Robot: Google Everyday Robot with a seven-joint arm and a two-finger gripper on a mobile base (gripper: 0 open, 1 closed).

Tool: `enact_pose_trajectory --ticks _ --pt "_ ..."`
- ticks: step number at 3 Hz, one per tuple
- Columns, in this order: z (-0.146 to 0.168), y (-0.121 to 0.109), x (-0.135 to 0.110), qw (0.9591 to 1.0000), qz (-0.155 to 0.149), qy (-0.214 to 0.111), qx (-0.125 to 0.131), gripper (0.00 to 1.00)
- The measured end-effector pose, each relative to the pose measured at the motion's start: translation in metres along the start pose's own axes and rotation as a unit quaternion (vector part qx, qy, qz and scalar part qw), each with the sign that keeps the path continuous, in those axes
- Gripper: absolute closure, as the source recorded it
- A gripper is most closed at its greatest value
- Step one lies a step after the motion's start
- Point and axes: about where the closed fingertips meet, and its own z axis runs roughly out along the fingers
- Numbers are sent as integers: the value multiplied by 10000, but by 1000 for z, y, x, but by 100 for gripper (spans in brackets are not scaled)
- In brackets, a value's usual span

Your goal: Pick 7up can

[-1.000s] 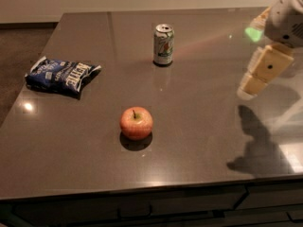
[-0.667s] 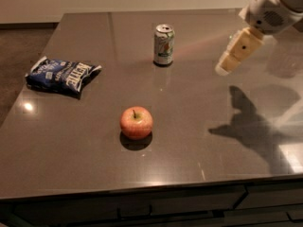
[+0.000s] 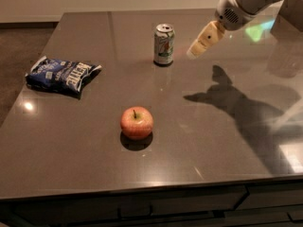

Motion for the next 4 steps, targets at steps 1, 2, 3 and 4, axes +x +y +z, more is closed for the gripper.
enact_pose_trajectory --ticks 1,2,3,4 --pt "40 -9 -19 9995 278 -142 38 0" --pt "81 -14 -48 9984 479 -301 62 0" --pt "98 -12 -66 9978 516 -407 47 0" --pt "114 -9 -84 9973 525 -511 -67 2"
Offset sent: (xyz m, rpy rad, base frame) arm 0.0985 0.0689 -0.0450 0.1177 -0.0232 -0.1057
